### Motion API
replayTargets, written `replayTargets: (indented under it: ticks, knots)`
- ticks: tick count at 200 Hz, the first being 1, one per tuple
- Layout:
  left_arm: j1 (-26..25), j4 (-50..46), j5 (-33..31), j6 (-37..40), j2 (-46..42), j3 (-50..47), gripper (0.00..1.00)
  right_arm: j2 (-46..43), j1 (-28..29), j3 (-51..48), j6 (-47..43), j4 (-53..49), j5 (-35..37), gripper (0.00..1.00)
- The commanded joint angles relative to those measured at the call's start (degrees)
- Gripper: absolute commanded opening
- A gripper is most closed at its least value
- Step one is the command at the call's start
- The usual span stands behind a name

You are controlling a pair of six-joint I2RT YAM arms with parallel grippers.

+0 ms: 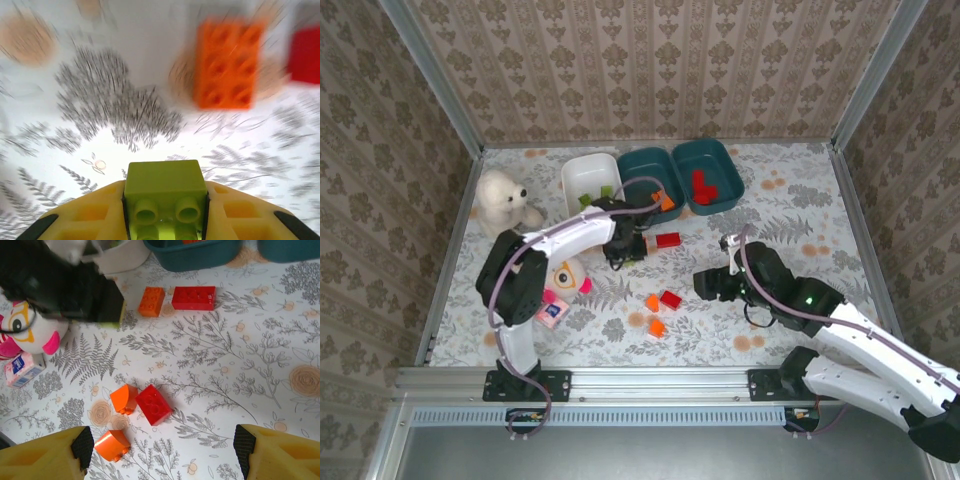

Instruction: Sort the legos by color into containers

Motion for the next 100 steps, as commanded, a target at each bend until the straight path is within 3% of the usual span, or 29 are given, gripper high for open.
replayTargets:
  ticks: [1,48,100]
  knots:
    - [5.43,-3.84,-4.91,5.87,-5.21,5.94,0.31,2.06,0.43,3.12,-2.17,2.97,-1.91,0.77]
    - [18.30,0.97,-5.06,12.37,3.52,17.07,0.30,10.12,0.42,7.85,-3.07,7.73,-4.45,0.77]
    - [23.99,0.15,-5.85,15.58,23.99,39.46,0.31,13.93,0.46,10.80,-3.15,8.67,-4.15,0.77]
